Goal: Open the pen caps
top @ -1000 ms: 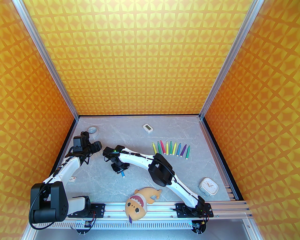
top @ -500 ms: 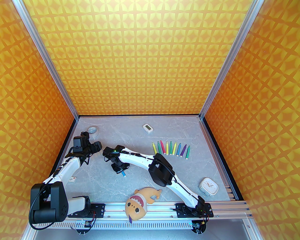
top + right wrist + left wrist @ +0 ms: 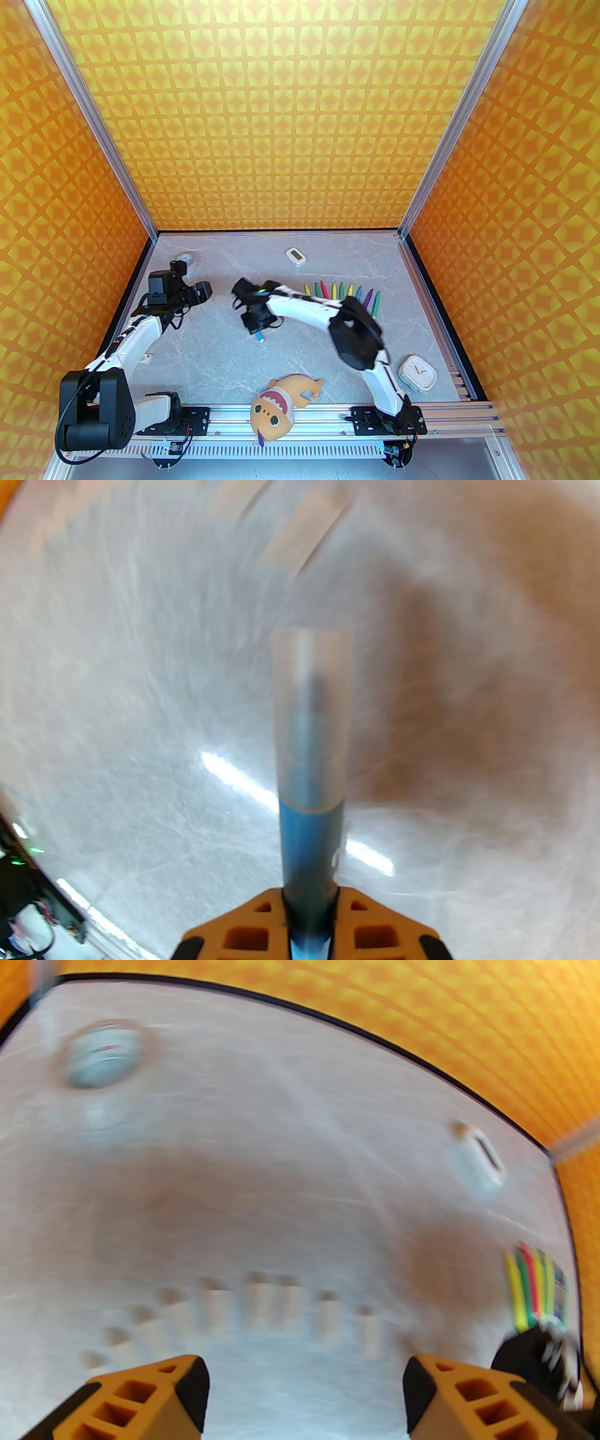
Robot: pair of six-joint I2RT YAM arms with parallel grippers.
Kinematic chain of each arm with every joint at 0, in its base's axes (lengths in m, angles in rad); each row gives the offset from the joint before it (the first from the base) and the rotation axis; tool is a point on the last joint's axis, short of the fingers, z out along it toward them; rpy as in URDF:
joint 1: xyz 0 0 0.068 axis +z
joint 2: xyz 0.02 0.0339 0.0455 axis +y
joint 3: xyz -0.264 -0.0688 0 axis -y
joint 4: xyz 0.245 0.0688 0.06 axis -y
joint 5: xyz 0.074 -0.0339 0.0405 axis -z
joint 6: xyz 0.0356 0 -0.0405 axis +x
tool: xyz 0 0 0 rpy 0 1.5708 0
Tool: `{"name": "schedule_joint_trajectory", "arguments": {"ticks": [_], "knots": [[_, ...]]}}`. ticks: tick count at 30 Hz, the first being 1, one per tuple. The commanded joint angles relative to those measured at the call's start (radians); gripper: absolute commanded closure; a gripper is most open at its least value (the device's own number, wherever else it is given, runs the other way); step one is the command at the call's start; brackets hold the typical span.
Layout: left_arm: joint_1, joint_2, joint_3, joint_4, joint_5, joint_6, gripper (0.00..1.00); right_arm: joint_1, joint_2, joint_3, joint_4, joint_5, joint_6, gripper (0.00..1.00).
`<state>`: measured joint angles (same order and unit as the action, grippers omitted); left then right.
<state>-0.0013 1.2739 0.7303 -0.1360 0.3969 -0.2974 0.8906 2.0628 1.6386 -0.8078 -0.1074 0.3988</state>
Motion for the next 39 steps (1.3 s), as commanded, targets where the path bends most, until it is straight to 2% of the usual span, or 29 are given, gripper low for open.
{"name": "schedule_joint_trajectory", "arguments": {"ticks": [1, 11, 15, 25, 32, 39], "knots": [[-0.061, 0.026, 0.022, 0.052, 0.117, -0.031, 0.3, -0.022, -0.078, -0.095, 0.161, -0.086, -0.033, 1.0], [-0.212, 0.158, 0.124, 0.129, 0.203, -0.123, 0.36, -0.134, -0.26, -0.376, 0.452, -0.217, 0.005, 1.0], [-0.254, 0.21, 0.167, 0.128, 0.232, -0.147, 0.36, -0.167, -0.288, -0.421, 0.498, -0.255, 0.018, 1.0], [-0.319, 0.315, 0.254, 0.091, 0.275, -0.167, 0.4, -0.174, -0.335, -0.451, 0.556, -0.271, 0.003, 1.0], [-0.325, 0.334, 0.278, 0.067, 0.28, -0.173, 0.41, -0.173, -0.349, -0.455, 0.571, -0.282, -0.002, 1.0], [-0.331, 0.344, 0.289, 0.069, 0.296, -0.181, 0.48, -0.174, -0.354, -0.452, 0.575, -0.288, -0.007, 1.0]]}}
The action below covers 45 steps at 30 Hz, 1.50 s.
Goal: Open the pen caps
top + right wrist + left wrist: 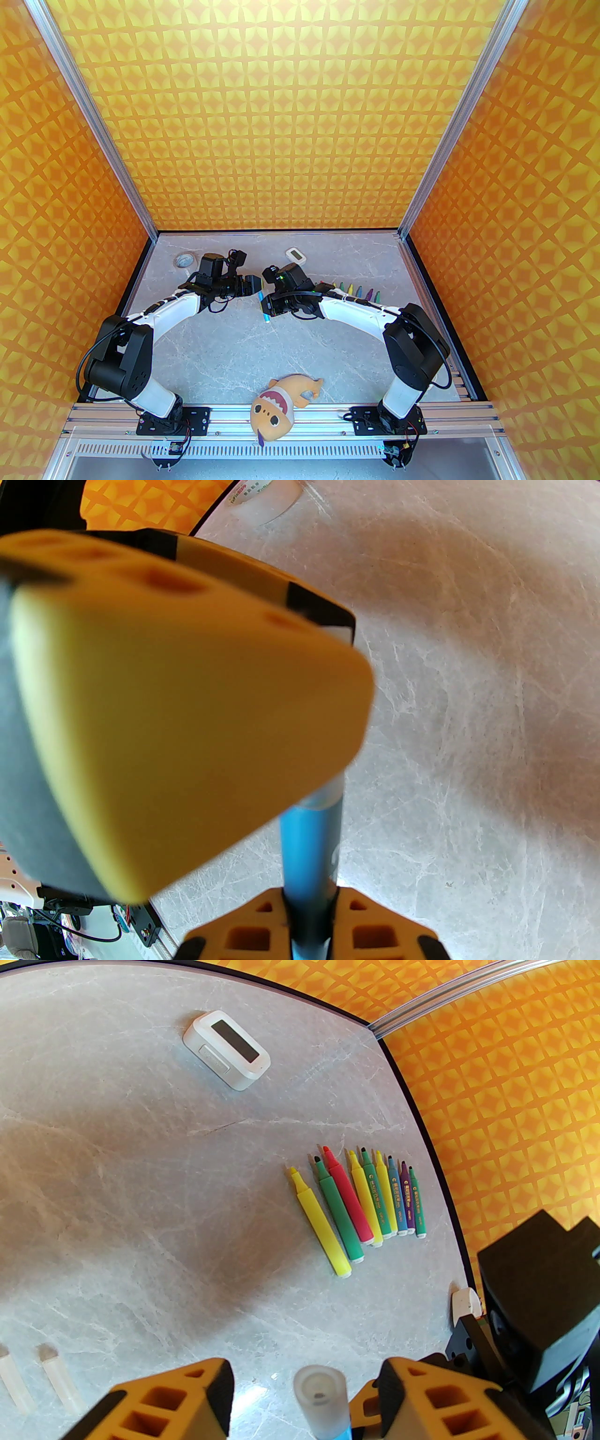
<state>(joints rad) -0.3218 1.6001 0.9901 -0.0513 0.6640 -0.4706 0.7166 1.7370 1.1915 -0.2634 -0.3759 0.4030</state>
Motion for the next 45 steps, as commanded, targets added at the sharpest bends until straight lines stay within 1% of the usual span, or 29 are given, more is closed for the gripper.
{"name": "schedule_joint_trajectory", "arguments": {"ticks": [1, 7, 13, 24, 25, 27, 30, 34, 40, 45], "knots": [[-0.01, 0.019, 0.031, -0.017, 0.033, -0.008, 0.5, 0.0, -0.029, -0.006, 0.031, -0.019, -0.01, 1.0], [-0.012, 0.024, 0.035, -0.019, 0.046, -0.01, 0.58, 0.0, -0.033, -0.003, 0.035, -0.014, -0.01, 1.0], [-0.013, 0.03, 0.033, -0.027, 0.05, -0.007, 0.62, 0.0, -0.028, 0.0, 0.03, -0.011, -0.016, 1.0], [-0.013, 0.053, 0.047, -0.024, 0.049, -0.028, 0.79, -0.001, -0.025, -0.007, 0.032, 0.006, -0.023, 1.0], [-0.012, 0.055, 0.048, -0.022, 0.049, -0.031, 0.82, 0.0, -0.027, -0.011, 0.037, 0.011, -0.023, 0.99], [-0.011, 0.056, 0.048, -0.02, 0.05, -0.034, 0.84, 0.001, -0.028, -0.027, 0.059, 0.015, -0.027, 0.91], [-0.011, 0.057, 0.052, -0.02, 0.05, -0.043, 0.87, 0.0, -0.038, -0.062, 0.121, 0.012, -0.028, 0.77], [-0.012, 0.051, 0.056, -0.02, 0.055, -0.055, 0.9, 0.0, -0.047, -0.092, 0.191, 0.008, -0.029, 0.68], [-0.011, 0.049, 0.061, -0.007, 0.084, -0.076, 0.92, 0.0, -0.045, -0.106, 0.246, 0.013, -0.029, 0.66], [-0.012, 0.049, 0.057, 0.029, 0.117, -0.103, 0.93, -0.002, -0.036, -0.108, 0.263, 0.013, -0.028, 0.67]]}}
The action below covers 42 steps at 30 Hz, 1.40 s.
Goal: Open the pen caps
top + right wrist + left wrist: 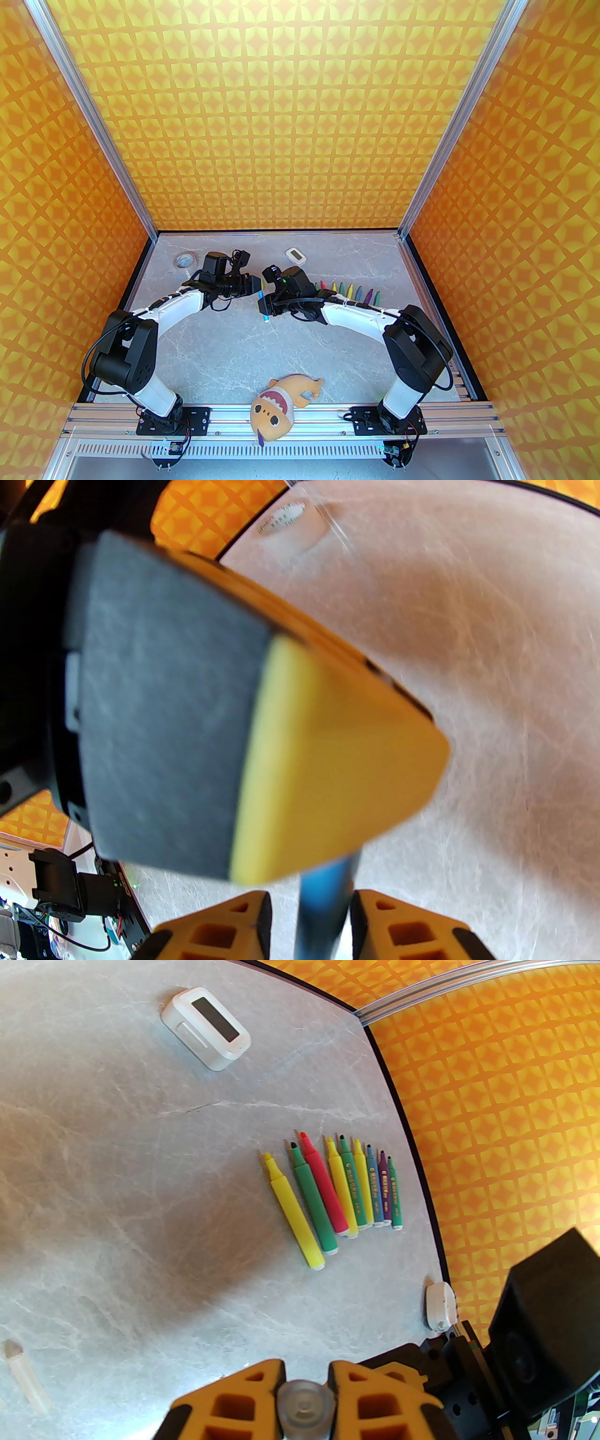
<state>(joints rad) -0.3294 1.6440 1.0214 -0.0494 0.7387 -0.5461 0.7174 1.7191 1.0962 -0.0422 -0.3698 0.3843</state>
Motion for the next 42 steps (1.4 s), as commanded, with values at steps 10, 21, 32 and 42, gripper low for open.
{"name": "schedule_joint_trajectory", "arguments": {"ticks": [10, 21, 32, 42], "knots": [[0.01, -0.015, -0.005, 0.103, 0.053, -0.078, 1.0, -0.003, -0.022, -0.034, 0.061, 0.02, -0.001, 0.75], [0.052, -0.042, -0.044, 0.15, 0.045, -0.098, 1.0, -0.004, -0.041, -0.059, 0.03, 0.008, -0.006, 1.0], [0.122, -0.058, -0.06, 0.226, -0.027, -0.207, 1.0, -0.004, -0.122, -0.176, 0.031, -0.075, -0.043, 1.0], [0.131, -0.029, -0.037, 0.233, -0.046, -0.243, 1.0, -0.004, -0.151, -0.229, 0.037, -0.102, -0.074, 1.0]]}}
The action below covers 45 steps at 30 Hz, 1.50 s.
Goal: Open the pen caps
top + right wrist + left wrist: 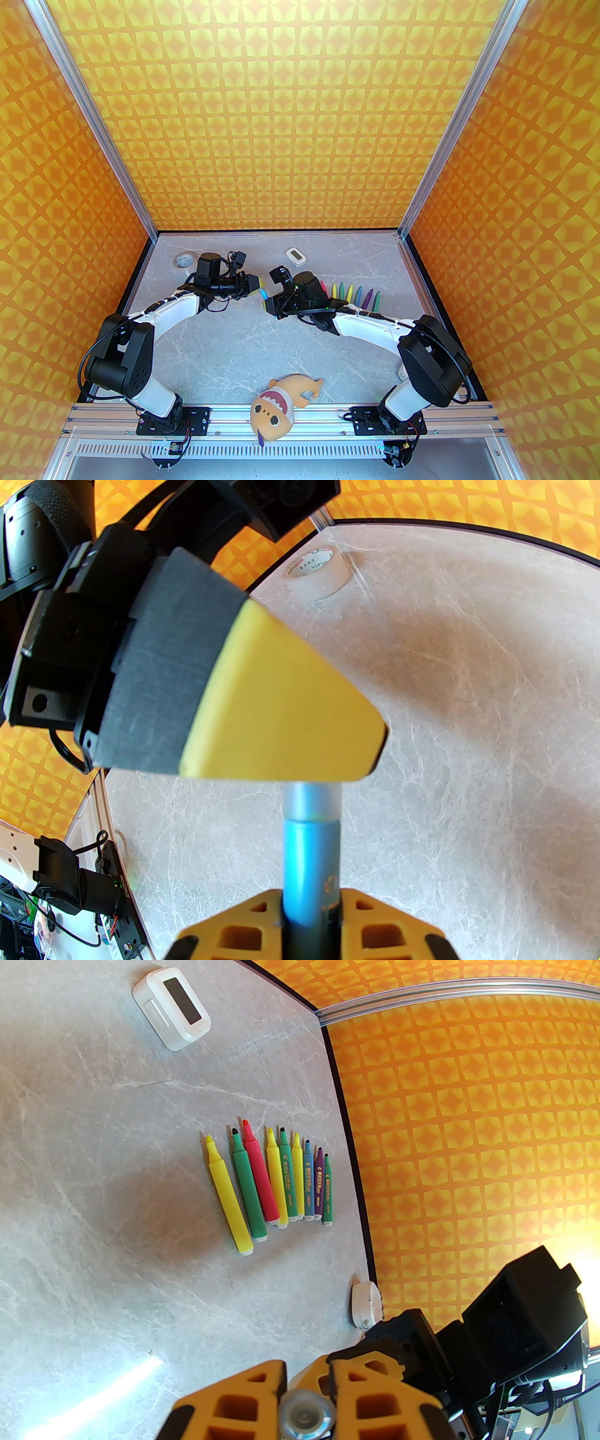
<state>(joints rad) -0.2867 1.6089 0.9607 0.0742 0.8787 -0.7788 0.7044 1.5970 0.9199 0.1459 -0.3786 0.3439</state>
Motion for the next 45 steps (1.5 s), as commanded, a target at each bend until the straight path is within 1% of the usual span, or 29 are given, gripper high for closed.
{"name": "schedule_joint_trajectory", "arguments": {"ticks": [1, 14, 16, 18, 20, 25, 28, 32, 37, 45], "knots": [[0.089, 0.006, 0.026, 0.11, -0.189, -0.014, 1.0, 0.009, -0.03, -0.055, -0.151, -0.091, -0.034, 1.0], [0.109, 0.004, 0.049, 0.064, -0.225, -0.019, 1.0, 0.001, -0.068, -0.108, -0.154, -0.037, -0.035, 1.0], [0.108, 0.012, 0.072, 0.009, -0.228, 0.02, 1.0, -0.011, -0.079, -0.111, -0.155, -0.016, -0.031, 1.0], [0.106, 0.014, 0.097, -0.081, -0.252, 0.074, 1.0, -0.029, -0.087, -0.111, -0.156, 0.017, -0.023, 1.0], [0.1, 0.016, 0.128, -0.185, -0.288, 0.14, 1.0, -0.048, -0.087, -0.105, -0.168, 0.088, -0.01, 1.0], [0.059, 0.043, 0.226, -0.448, -0.43, 0.292, 1.0, -0.085, -0.035, -0.036, -0.246, 0.289, 0.009, 1.0], [0.024, 0.075, 0.284, -0.566, -0.524, 0.35, 1.0, -0.086, 0.013, 0.024, -0.292, 0.385, 0.004, 1.0], [-0.028, 0.137, 0.366, -0.706, -0.637, 0.407, 1.0, -0.086, 0.073, 0.092, -0.34, 0.481, 0.01, 1.0], [-0.07, 0.218, 0.428, -0.791, -0.711, 0.423, 1.0, -0.086, 0.135, 0.153, -0.387, 0.583, 0.01, 1.0], [-0.112, 0.296, 0.462, -0.816, -0.72, 0.429, 1.0, -0.088, 0.205, 0.181, -0.364, 0.594, -0.002, 1.0]]}}
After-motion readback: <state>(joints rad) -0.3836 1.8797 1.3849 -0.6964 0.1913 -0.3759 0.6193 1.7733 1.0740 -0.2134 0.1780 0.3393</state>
